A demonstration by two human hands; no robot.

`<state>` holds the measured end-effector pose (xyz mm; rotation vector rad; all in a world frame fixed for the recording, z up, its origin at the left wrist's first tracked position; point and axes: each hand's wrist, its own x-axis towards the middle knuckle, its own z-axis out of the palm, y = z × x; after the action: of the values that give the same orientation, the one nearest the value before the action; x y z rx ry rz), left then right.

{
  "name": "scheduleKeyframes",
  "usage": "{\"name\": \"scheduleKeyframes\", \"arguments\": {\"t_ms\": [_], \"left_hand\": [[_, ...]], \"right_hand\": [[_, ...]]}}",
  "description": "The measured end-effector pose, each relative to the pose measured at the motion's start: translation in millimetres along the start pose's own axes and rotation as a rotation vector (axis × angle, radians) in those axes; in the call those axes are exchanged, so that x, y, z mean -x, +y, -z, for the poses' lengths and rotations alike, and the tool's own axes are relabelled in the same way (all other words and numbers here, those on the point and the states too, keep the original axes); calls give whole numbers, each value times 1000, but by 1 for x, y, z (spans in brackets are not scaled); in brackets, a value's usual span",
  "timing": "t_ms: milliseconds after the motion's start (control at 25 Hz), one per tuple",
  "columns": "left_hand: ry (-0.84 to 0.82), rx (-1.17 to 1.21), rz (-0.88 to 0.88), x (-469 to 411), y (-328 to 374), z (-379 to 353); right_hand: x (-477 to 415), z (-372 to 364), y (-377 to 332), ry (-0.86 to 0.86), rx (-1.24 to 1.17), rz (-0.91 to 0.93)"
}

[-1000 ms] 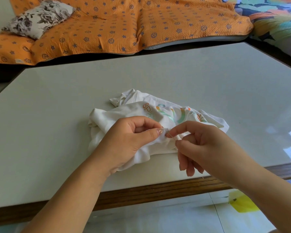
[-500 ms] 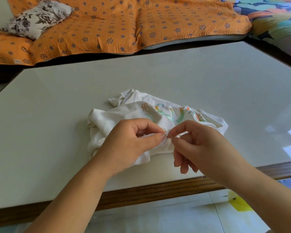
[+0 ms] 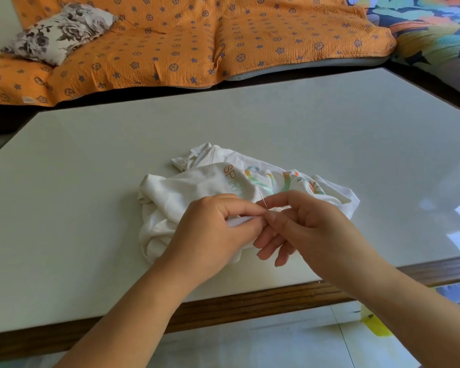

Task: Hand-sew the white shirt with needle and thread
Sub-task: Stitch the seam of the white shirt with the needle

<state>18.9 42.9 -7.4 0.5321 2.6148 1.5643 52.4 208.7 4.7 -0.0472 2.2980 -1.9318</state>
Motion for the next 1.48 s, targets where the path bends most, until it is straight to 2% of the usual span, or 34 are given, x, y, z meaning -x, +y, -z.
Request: {"name": "scheduleKeyframes", "arguments": {"t_ms": [80, 280, 440, 520, 600, 680, 800, 880, 920, 1000, 1040, 1080, 1160, 1280, 1400, 1480], "left_hand": [[21, -17, -22, -1, -1, 0], [16, -42, -41, -1, -3, 2], [-41, -8, 22, 0, -2, 2], [-64, 36, 27, -1, -2, 2], [-80, 85, 49, -3, -2, 2], [-122, 117, 83, -4, -2, 1], [-196, 118, 112, -4, -3, 3], [-243, 111, 132, -4, -2, 6], [-266, 109, 146, -4, -1, 7], [-305, 120, 182, -2, 0, 8], [-319, 120, 187, -2, 0, 9], [-328, 111, 179, -2, -1, 11], [-344, 99, 162, -3, -5, 12], [-323, 138, 177, -5, -6, 13], [-313, 181, 161, -5, -4, 12], [-311, 192, 160, -5, -4, 13]], "right_hand": [[1, -2, 1, 18, -1, 12], [-3, 1, -4, 194, 50, 41], [-14, 16, -8, 318, 263, 97], [-18, 20, -10, 245, 45, 41], [-21, 22, -14, 131, -362, -19], [-25, 26, -16, 93, -647, -60], [-37, 39, -12, 170, -777, 18], [-46, 51, -9, 328, -659, 126], [-50, 57, -7, 441, -520, 195], [-55, 66, -3, 621, -120, 288], [-55, 68, -1, 626, 82, 282], [-54, 66, -1, 558, 239, 264], [-47, 55, 4, 309, 463, 265], [-32, 39, 1, -1, 796, 364], [-23, 39, -6, -190, 795, 285], [-20, 40, -6, -247, 767, 251]]}}
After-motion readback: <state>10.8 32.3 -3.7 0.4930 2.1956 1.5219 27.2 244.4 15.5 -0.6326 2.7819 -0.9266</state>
